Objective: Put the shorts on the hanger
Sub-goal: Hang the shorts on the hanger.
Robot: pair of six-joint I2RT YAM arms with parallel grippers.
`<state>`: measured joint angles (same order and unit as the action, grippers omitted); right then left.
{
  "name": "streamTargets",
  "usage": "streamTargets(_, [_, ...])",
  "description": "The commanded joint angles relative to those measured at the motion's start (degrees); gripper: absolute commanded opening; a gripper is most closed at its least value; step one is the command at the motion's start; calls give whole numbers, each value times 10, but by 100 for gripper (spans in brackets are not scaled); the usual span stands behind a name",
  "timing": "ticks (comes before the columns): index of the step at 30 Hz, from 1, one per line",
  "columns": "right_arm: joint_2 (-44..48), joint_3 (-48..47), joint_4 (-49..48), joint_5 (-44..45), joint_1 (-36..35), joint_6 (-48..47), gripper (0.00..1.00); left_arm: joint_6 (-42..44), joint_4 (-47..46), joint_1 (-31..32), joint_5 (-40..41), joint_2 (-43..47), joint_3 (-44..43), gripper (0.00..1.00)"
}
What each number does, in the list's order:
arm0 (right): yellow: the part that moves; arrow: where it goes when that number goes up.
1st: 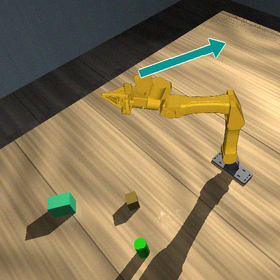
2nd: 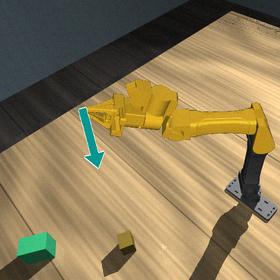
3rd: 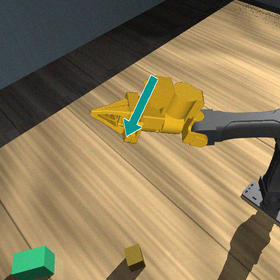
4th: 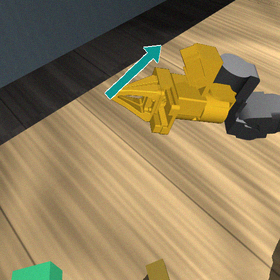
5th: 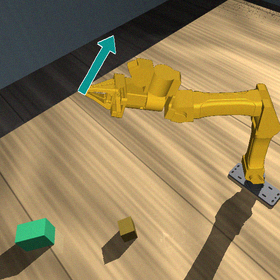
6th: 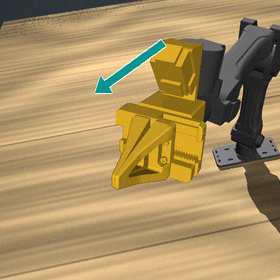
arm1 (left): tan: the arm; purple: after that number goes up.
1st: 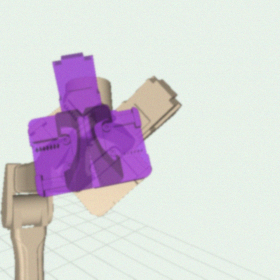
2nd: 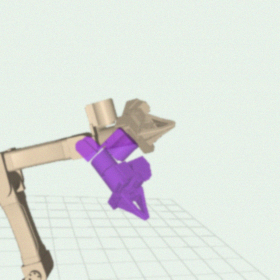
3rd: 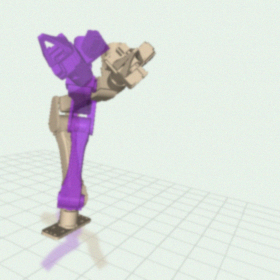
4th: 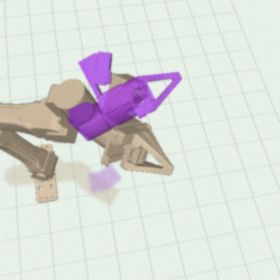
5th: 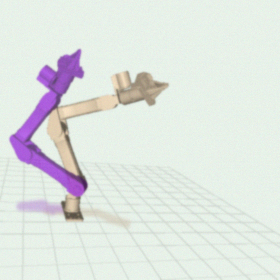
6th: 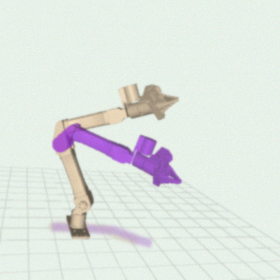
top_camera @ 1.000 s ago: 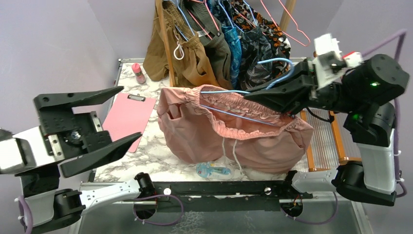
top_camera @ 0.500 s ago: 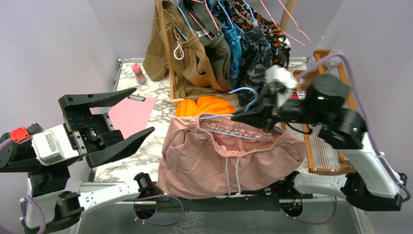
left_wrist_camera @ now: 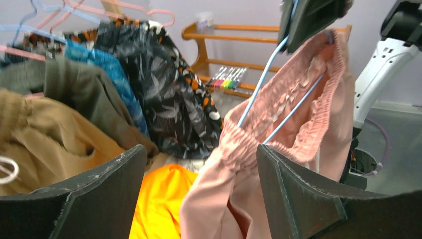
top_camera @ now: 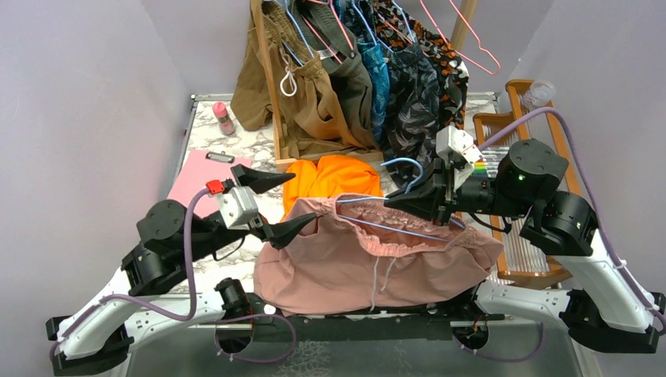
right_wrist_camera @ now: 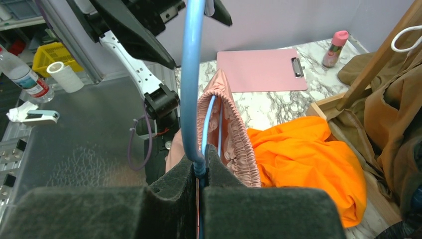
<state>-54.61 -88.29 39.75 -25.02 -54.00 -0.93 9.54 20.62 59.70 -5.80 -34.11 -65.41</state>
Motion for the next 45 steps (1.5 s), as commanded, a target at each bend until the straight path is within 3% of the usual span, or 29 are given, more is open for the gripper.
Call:
streamTargets(1, [14, 13, -33, 13, -1, 1, 1, -70, -60, 0, 71, 67, 69, 81])
streamTargets(9, [27, 67, -58, 17, -1, 2, 1, -136, -42, 1, 82, 84, 138, 74])
streamTargets(18, [49, 113, -89, 7, 0, 22, 1, -113, -37, 0, 77, 56, 150, 66])
streamTargets(39, [53, 132, -112, -8, -1, 52, 1, -108, -119, 1, -26, -4, 161, 71])
streamTargets(45, [50, 132, -112, -12, 0, 54, 1, -102, -122, 0, -28, -4, 166, 63])
